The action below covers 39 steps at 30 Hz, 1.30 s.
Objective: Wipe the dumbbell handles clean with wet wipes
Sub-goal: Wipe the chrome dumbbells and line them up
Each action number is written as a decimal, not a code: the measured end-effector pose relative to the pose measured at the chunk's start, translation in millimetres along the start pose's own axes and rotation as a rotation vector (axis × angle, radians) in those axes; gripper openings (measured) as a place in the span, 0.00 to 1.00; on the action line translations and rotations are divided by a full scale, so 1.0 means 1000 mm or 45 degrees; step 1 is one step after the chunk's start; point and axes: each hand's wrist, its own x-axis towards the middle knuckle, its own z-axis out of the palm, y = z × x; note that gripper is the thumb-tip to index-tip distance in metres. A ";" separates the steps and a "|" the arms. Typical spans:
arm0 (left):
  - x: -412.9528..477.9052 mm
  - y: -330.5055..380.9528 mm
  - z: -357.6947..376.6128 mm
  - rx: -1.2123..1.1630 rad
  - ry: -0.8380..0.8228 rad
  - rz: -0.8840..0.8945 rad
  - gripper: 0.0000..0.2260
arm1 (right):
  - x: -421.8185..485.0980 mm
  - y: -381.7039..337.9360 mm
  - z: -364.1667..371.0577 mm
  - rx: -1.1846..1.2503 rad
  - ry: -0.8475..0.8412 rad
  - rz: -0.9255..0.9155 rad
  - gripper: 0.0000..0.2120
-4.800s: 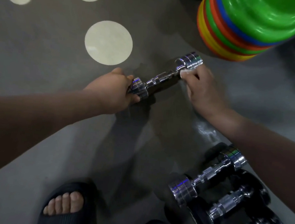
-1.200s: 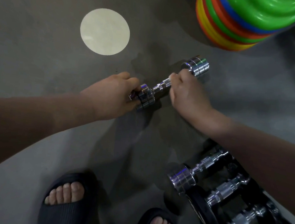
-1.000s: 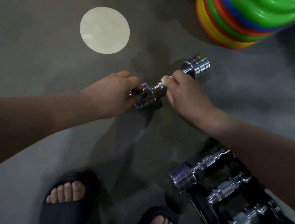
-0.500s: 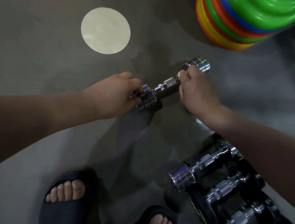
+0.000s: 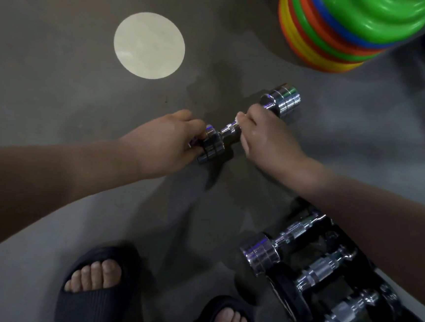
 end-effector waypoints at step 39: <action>-0.004 0.002 0.008 0.103 -0.058 0.166 0.08 | -0.016 0.009 0.004 -0.014 0.050 0.175 0.15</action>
